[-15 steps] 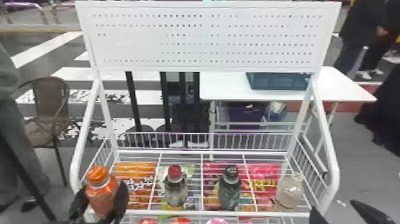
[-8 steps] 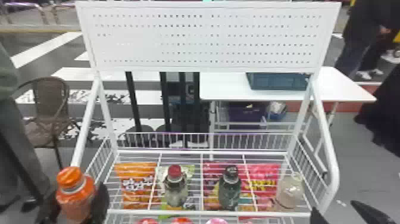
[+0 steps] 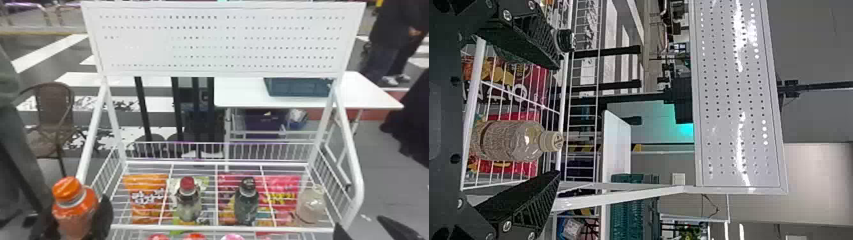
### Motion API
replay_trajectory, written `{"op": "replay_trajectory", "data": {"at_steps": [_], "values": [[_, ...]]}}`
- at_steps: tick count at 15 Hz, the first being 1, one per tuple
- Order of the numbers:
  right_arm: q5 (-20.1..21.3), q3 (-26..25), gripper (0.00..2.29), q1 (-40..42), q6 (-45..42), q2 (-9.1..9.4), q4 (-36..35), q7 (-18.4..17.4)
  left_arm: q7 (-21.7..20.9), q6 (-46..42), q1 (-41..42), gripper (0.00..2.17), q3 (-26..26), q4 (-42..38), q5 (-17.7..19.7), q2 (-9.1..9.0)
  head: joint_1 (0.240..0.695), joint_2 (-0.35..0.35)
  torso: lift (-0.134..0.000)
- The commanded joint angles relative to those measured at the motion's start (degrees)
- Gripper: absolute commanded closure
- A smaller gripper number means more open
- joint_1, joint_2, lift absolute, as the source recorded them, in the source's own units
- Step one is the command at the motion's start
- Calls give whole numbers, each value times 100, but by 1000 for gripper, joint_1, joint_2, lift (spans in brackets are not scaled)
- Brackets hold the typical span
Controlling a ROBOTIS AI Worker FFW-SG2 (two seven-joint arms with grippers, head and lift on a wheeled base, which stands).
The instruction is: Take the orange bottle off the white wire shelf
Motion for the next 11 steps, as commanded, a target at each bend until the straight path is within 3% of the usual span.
{"op": "replay_trajectory", "data": {"at_steps": [1, 11], "values": [[0, -2, 151, 14, 0, 0, -9, 0, -6, 0, -7, 539, 1, -1, 1, -3, 499, 0, 0], [-8, -19, 151, 40, 0, -8, -44, 0, -6, 0, -42, 539, 1, -10, 10, -12, 499, 0, 0]]}}
